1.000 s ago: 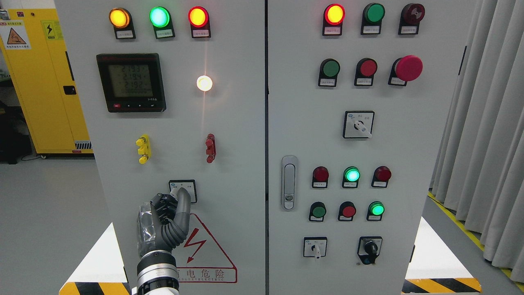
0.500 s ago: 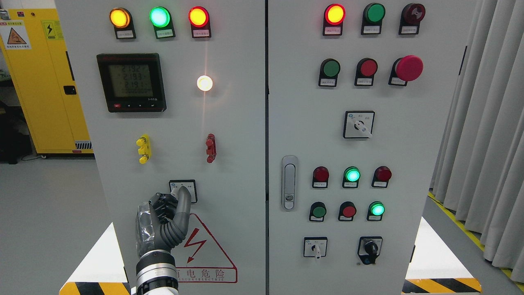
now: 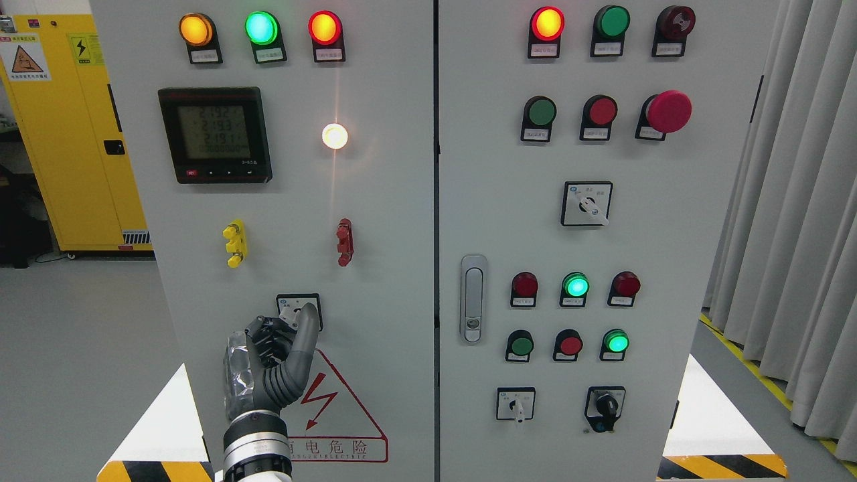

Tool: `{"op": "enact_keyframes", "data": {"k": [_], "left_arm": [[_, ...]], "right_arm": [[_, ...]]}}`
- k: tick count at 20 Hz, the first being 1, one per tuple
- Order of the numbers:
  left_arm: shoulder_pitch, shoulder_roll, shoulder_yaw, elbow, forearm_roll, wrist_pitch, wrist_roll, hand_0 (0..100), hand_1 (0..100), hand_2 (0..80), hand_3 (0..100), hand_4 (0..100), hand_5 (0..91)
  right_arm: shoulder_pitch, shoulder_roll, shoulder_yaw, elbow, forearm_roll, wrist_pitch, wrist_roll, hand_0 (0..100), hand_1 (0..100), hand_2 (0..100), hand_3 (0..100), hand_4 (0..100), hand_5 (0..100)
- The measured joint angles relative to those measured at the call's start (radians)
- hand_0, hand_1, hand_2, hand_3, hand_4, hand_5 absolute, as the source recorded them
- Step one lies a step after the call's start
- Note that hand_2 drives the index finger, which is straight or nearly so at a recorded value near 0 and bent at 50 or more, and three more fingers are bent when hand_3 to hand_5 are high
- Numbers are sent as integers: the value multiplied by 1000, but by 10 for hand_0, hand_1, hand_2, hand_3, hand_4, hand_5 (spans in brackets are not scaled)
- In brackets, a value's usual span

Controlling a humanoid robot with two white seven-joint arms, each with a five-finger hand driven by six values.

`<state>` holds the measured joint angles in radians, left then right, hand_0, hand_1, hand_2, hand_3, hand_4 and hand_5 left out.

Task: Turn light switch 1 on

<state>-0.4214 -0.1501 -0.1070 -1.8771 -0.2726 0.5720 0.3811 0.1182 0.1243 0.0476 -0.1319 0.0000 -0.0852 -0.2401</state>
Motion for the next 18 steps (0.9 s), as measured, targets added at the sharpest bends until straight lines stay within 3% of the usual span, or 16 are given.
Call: {"op": "enact_keyframes", "data": {"k": [7, 18], "left_arm": [[27, 2, 0, -7, 2, -18, 28, 137, 418, 627, 944, 935, 890], [163, 12, 0, -20, 22, -267, 66, 116, 394, 653, 956, 940, 892]], "right_arm": [[0, 0, 0, 0, 0, 0, 0, 0, 500, 40, 0, 0, 0], [0, 0, 0, 0, 0, 0, 0, 0, 500, 40, 0, 0, 0]]}}
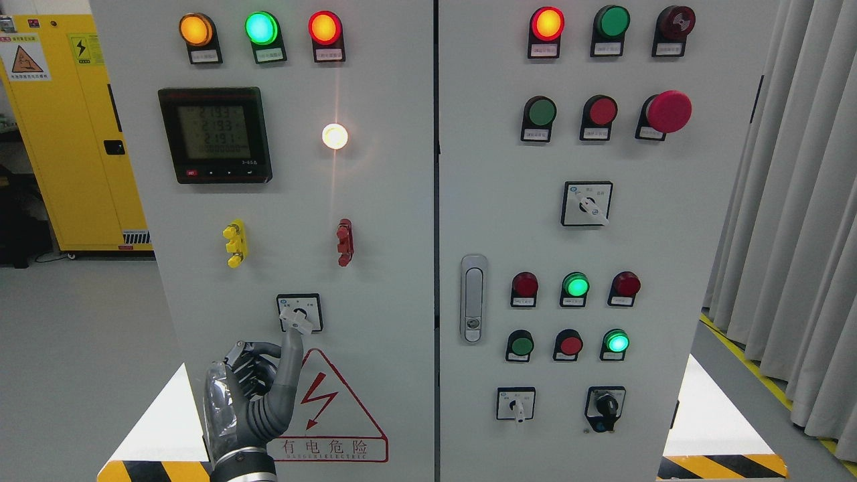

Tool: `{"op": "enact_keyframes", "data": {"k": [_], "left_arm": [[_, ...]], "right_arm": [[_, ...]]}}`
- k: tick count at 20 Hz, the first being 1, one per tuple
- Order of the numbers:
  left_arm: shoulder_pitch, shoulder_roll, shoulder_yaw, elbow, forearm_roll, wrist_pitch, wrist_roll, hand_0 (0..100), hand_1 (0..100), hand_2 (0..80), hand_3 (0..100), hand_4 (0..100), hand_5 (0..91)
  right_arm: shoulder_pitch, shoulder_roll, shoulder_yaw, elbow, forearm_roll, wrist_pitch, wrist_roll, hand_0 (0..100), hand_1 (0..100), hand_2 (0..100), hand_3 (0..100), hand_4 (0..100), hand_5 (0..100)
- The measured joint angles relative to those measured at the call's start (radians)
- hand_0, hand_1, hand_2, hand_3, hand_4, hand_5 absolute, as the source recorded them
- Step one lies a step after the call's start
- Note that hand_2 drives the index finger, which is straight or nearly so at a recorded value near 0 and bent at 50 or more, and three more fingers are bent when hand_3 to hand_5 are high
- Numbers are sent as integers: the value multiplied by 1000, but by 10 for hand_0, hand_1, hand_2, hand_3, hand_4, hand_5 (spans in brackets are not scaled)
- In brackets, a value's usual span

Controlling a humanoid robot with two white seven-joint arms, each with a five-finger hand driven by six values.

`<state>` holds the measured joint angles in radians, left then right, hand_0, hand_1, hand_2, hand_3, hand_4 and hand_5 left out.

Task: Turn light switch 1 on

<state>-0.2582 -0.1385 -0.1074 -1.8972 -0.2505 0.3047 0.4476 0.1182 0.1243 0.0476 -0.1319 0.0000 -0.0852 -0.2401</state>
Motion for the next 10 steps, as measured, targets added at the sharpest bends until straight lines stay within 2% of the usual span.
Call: {"op": "enact_keyframes", "data": {"k": [5, 10], "left_arm": [[125, 12, 2, -1, 44, -152, 2, 107, 375, 647, 970, 979, 895], [300, 33, 9, 24, 111, -332, 3, 109, 357, 641, 968, 984, 886]], "right_arm": [[0, 0, 0, 0, 0, 0, 0, 0, 500, 40, 0, 0, 0], [0, 0, 0, 0, 0, 0, 0, 0, 500, 40, 0, 0, 0]]}}
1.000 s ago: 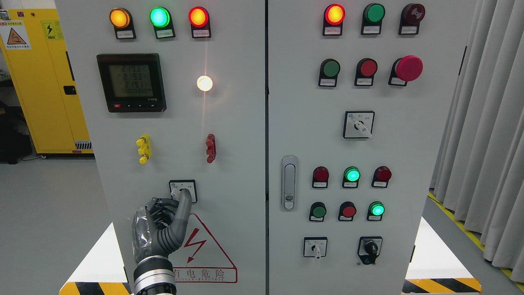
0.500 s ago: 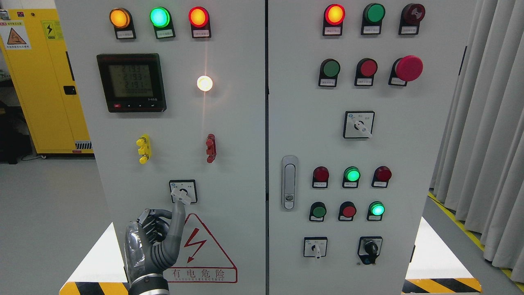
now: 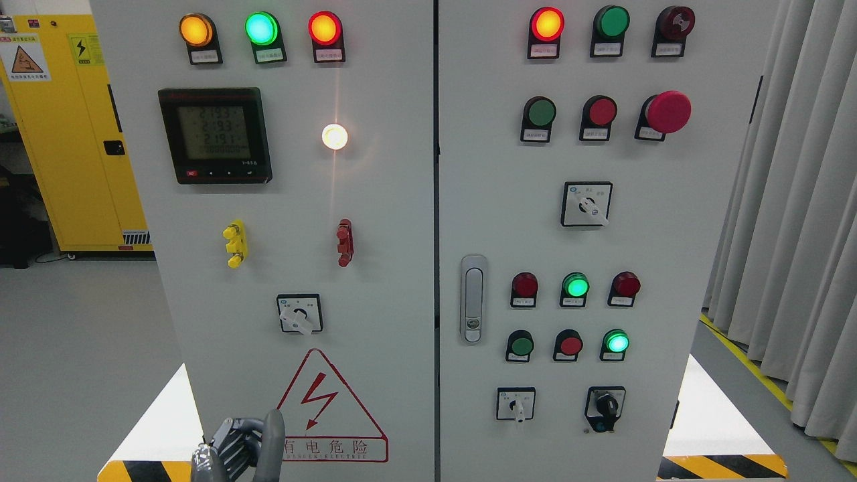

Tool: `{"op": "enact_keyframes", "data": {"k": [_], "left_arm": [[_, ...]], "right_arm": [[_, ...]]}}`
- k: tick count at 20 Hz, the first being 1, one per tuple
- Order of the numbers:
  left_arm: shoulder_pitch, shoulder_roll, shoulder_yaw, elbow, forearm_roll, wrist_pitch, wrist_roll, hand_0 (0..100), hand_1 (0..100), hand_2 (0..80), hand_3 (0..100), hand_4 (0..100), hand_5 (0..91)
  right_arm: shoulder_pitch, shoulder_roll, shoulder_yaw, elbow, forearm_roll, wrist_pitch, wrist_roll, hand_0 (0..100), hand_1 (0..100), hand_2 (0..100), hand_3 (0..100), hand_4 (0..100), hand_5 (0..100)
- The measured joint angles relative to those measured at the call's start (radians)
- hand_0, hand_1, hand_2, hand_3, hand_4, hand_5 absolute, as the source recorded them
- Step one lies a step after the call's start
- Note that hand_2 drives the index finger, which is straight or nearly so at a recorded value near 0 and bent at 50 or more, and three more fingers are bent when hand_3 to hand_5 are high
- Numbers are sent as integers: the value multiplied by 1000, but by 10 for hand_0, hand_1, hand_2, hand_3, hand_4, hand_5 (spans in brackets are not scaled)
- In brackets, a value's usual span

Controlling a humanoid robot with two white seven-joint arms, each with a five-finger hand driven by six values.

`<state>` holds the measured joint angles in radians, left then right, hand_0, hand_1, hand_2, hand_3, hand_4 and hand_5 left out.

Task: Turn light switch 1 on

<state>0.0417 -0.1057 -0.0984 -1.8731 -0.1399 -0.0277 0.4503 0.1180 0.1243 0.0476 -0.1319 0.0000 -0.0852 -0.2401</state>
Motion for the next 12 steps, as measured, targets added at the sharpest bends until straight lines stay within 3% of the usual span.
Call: {"op": "enact_keyframes", "data": {"k": [3, 8, 12], "left_arm": [[95, 21, 11, 38, 49, -86, 3, 107, 346, 597, 921, 934, 850], [202, 51, 43, 154, 141, -241, -134, 104, 337, 511, 807, 831, 686], [247, 68, 72, 317, 181, -359, -207, 94, 323, 407, 730, 750, 526]], "right_arm": [[0, 0, 0, 0, 0, 0, 0, 0, 500, 40, 0, 0, 0], [0, 0, 0, 0, 0, 0, 0, 0, 500, 40, 0, 0, 0], [0, 0, 0, 0, 0, 0, 0, 0, 500, 40, 0, 0, 0]]}}
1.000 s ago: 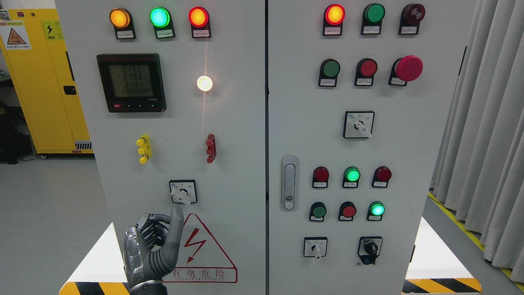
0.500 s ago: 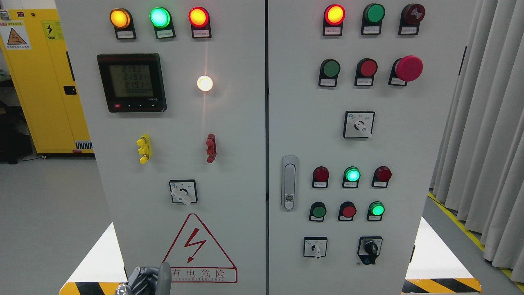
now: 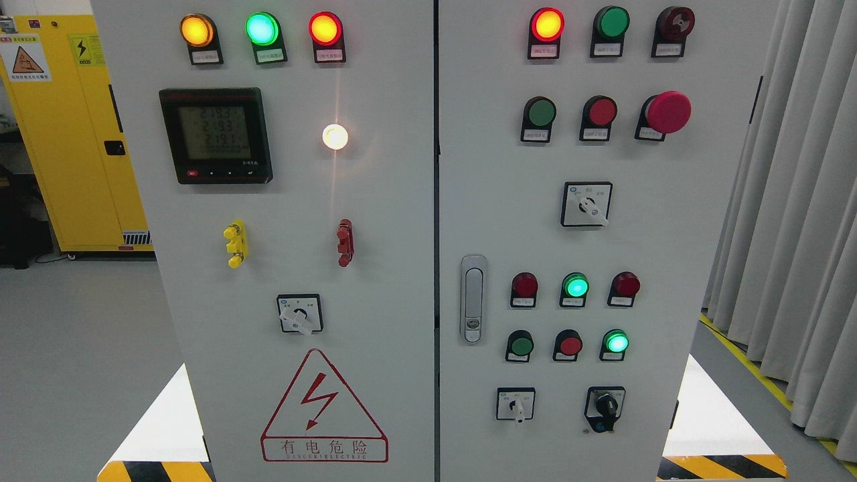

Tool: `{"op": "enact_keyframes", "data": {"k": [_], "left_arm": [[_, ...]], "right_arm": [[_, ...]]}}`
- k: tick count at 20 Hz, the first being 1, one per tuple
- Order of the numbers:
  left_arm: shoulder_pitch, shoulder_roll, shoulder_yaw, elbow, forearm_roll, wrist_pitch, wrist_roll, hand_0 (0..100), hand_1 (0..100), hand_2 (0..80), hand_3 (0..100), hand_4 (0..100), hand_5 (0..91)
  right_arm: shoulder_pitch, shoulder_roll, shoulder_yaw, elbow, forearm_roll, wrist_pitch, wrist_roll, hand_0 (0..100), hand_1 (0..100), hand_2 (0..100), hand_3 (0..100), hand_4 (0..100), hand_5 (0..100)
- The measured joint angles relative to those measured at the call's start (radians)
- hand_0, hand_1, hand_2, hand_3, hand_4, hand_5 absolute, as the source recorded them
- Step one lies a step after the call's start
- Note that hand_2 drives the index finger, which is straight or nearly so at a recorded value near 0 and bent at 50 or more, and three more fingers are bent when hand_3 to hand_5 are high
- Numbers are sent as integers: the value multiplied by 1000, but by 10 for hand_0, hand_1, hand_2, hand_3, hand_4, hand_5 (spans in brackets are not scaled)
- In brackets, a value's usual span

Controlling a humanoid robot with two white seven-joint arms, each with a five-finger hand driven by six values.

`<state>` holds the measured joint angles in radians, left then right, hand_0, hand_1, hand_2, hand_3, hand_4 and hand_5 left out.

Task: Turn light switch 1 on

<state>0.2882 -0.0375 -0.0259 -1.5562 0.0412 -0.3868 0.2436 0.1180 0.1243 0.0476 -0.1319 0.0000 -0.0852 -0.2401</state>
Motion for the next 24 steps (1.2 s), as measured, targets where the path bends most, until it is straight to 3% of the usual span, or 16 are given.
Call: {"op": "enact_keyframes", "data": {"k": [1, 2, 3, 4, 6, 7, 10, 12, 13, 15, 17, 20, 24], "left_arm": [[5, 3, 5, 49, 11, -18, -20, 93, 322, 400, 724, 744, 506], [8, 6, 11, 105, 23, -28, -47, 86, 320, 351, 681, 701, 427], [8, 9, 15, 155, 38, -34, -78, 70, 319, 277, 589, 611, 262], [6, 11, 19, 212, 51, -39, -108, 70, 319, 271, 583, 602, 248], [-4, 15, 21, 325, 71, -45, -153, 80, 329, 214, 501, 479, 42], [-14, 17, 22, 385, 77, -45, -166, 90, 333, 199, 462, 448, 1], [-67, 22, 23, 595, 87, -47, -221, 128, 347, 112, 353, 374, 0], [-95, 25, 23, 726, 91, -45, -270, 154, 348, 15, 228, 273, 0], [-107, 26, 23, 789, 93, -25, -295, 158, 346, 2, 216, 258, 0], [-123, 28, 18, 892, 95, 34, -328, 176, 343, 0, 53, 112, 0], [-134, 29, 7, 982, 96, 90, -351, 187, 341, 0, 0, 71, 0], [-144, 31, -15, 1095, 97, 128, -387, 197, 316, 0, 0, 0, 0], [-152, 33, -45, 1218, 98, 186, -421, 220, 247, 0, 0, 0, 0]], "right_arm": [[0, 0, 0, 0, 0, 0, 0, 0, 500, 40, 0, 0, 0], [0, 0, 0, 0, 0, 0, 0, 0, 500, 40, 0, 0, 0], [0, 0, 0, 0, 0, 0, 0, 0, 500, 40, 0, 0, 0], [0, 0, 0, 0, 0, 0, 0, 0, 500, 40, 0, 0, 0], [0, 0, 0, 0, 0, 0, 0, 0, 500, 40, 0, 0, 0], [0, 0, 0, 0, 0, 0, 0, 0, 500, 40, 0, 0, 0], [0, 0, 0, 0, 0, 0, 0, 0, 500, 40, 0, 0, 0], [0, 0, 0, 0, 0, 0, 0, 0, 500, 40, 0, 0, 0], [0, 0, 0, 0, 0, 0, 0, 0, 500, 40, 0, 0, 0], [0, 0, 0, 0, 0, 0, 0, 0, 500, 40, 0, 0, 0], [0, 0, 0, 0, 0, 0, 0, 0, 500, 40, 0, 0, 0], [0, 0, 0, 0, 0, 0, 0, 0, 500, 40, 0, 0, 0], [0, 0, 0, 0, 0, 0, 0, 0, 500, 40, 0, 0, 0]]}}
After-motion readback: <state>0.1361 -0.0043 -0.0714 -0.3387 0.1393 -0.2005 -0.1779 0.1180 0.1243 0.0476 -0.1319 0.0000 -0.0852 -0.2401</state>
